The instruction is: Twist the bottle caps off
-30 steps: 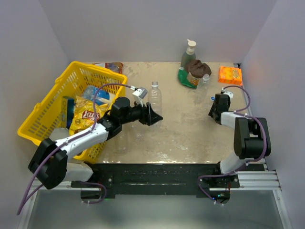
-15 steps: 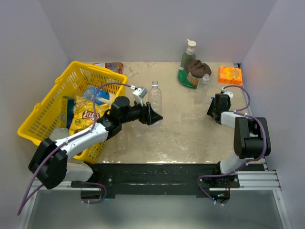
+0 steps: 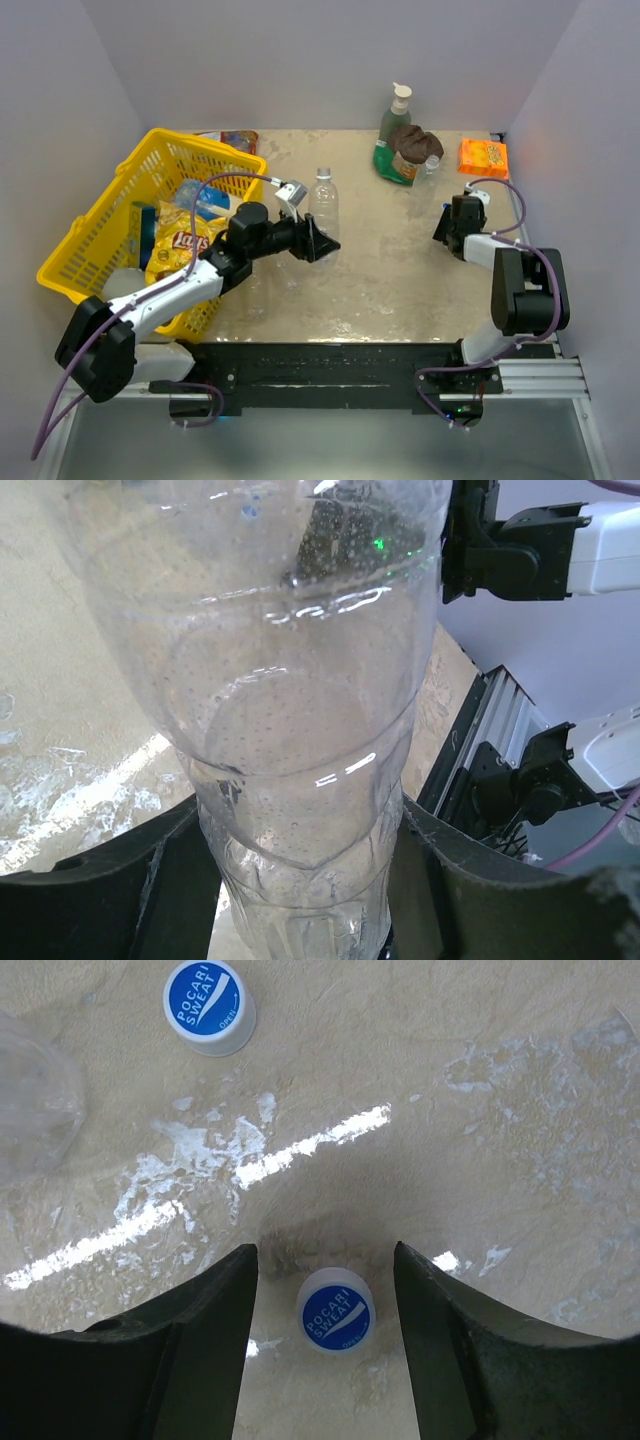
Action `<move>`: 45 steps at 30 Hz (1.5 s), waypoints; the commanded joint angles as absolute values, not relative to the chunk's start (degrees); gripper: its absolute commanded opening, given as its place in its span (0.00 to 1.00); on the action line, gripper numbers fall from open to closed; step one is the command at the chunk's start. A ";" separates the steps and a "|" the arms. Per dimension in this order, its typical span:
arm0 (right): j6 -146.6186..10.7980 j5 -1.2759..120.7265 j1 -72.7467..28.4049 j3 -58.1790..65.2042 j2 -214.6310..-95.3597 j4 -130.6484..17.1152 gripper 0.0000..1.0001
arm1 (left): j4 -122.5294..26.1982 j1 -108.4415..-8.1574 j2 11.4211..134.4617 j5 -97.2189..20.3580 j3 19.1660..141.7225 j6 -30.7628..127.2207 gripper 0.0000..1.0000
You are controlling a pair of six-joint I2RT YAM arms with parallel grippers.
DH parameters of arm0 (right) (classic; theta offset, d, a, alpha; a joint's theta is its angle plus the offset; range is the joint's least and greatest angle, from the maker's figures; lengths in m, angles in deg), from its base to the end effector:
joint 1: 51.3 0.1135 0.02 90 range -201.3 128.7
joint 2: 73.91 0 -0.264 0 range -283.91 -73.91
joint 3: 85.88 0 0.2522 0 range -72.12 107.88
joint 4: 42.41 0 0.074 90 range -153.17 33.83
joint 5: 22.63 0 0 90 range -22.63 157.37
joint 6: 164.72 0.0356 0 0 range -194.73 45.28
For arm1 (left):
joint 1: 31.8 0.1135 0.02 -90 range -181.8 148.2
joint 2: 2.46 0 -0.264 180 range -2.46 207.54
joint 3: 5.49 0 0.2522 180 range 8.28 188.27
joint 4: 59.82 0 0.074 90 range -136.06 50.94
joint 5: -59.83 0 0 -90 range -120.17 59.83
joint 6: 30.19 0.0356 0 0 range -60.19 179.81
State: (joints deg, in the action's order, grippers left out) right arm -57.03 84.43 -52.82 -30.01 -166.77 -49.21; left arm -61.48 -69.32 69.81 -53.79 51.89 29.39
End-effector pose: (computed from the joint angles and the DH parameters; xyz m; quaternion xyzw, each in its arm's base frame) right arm 0.3122 -0.0187 0.1507 0.2092 0.8871 -0.0805 0.4034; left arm 0.2190 -0.1862 0.2758 0.1744 0.7579 -0.4727 0.4144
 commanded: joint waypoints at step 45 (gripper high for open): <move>-61.19 28.60 -20.80 16.56 -152.75 -95.12 0.58 | -60.57 -78.73 61.52 -57.06 46.68 30.54 0.36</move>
State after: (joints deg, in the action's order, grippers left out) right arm -62.47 27.64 -22.04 15.62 -153.14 -96.25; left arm -58.66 -78.56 62.24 -57.65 45.62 30.20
